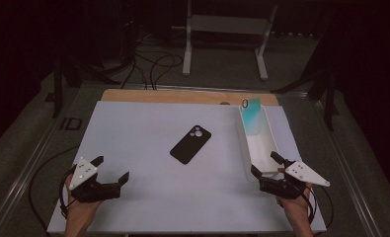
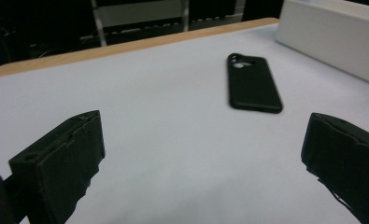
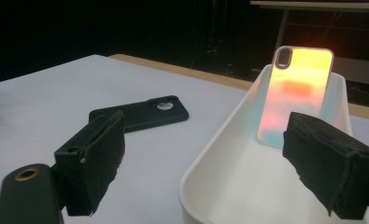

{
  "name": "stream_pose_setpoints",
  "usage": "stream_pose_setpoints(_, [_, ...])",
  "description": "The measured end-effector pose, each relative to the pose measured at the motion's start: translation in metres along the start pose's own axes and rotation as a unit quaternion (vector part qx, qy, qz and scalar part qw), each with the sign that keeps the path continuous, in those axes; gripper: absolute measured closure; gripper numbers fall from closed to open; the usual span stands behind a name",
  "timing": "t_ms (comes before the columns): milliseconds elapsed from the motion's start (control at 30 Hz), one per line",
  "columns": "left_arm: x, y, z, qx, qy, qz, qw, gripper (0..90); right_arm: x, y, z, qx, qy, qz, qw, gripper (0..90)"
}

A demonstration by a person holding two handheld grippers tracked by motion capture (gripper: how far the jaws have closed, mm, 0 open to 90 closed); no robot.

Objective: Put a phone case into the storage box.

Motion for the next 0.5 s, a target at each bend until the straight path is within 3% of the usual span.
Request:
stream_pose_setpoints(333, [0.003,0.001,-0.001,0.003,0.016,0.004,0.9999,0.1,0.002,0.002,-0.001,-0.001,0.011,0.002,0.9999,11.7])
stream_pose_setpoints(500, [0.012,-0.007,0.009,0.012,0.039,0.001,0.9992,0.1,0.003,0.001,0.001,-0.002,0.015,0.004,0.9999,11.7])
Point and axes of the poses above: each handheld gripper's, and its own axes: x roughly forward along the jaws, z roughly out of its top, y roughly to its left, the point moved 5 cm from there along x, roughly forward along the jaws, and after that the axes turned 5 degrees about z, right-handed, at the moved point
